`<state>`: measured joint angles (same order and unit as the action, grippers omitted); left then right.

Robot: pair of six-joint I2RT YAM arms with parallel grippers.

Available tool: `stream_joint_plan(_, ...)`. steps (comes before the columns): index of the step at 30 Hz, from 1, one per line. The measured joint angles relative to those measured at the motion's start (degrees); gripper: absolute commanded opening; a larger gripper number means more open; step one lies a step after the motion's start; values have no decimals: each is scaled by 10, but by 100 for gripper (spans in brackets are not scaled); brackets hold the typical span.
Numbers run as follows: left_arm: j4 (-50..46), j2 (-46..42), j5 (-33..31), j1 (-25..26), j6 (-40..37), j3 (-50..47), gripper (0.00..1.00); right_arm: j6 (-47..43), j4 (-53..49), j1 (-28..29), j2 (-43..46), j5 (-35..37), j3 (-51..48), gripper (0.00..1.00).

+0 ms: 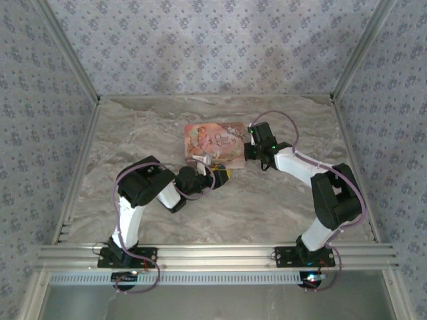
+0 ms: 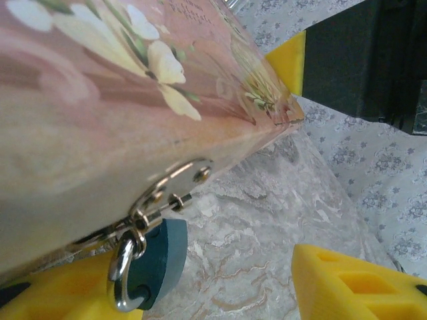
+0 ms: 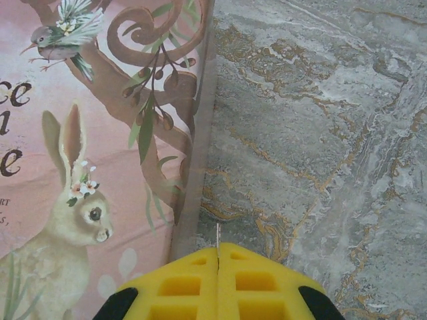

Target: Unlock the padlock with the key

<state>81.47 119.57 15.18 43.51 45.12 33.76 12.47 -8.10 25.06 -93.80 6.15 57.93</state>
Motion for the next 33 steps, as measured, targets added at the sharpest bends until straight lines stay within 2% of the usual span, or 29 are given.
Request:
stream_joint_plan(14,9,-27,-15,-5,6,-58,44,0,0,2,1,-4,0,0)
stream_joint_plan(24,6,-28,-9,-16,15,-60,40,2,7,9,8,-6,-12,0)
stream_joint_plan(28,7,-28,-3,-25,15,-60,42,2,9,10,8,-6,-12,0)
stream_joint_plan(33,6,-28,2,-29,16,-59,36,2,10,10,9,-6,-13,0)
